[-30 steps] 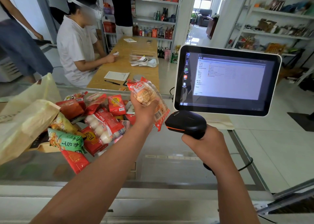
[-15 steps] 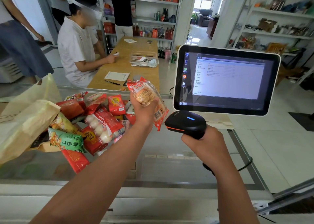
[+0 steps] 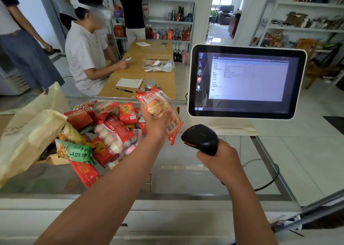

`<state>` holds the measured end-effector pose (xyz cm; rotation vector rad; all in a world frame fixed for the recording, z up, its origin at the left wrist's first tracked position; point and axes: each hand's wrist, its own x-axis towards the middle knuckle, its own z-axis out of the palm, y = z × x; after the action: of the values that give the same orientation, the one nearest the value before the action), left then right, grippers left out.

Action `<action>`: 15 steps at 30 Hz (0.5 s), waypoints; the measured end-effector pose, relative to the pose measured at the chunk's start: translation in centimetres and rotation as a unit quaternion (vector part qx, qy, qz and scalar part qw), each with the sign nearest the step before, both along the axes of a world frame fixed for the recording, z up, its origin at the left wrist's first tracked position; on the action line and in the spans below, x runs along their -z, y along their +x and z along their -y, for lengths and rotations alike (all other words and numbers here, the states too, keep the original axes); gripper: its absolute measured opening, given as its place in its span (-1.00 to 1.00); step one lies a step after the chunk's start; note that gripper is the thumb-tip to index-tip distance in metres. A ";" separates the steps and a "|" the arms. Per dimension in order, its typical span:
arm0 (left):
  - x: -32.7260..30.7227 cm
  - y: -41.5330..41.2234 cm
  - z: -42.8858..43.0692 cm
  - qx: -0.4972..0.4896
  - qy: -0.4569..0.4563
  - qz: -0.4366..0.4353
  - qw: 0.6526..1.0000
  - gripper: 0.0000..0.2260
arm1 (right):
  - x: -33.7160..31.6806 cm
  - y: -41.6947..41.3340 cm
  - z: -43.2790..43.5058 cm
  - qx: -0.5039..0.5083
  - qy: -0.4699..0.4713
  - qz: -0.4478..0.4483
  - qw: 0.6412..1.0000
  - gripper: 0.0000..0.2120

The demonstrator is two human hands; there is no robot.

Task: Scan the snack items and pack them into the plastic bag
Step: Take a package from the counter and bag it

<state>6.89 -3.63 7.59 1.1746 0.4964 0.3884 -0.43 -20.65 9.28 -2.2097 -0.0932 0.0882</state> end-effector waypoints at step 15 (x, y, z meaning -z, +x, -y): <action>5.3 -3.4 -1.9 0.033 -0.064 -0.058 0.996 -0.36 | 13.3 0.7 -0.9 0.013 -0.131 -0.044 0.990 -0.65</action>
<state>3.49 -1.77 2.25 1.0895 0.5737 0.2288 0.25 -19.77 -4.05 -2.4642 -0.0030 0.1917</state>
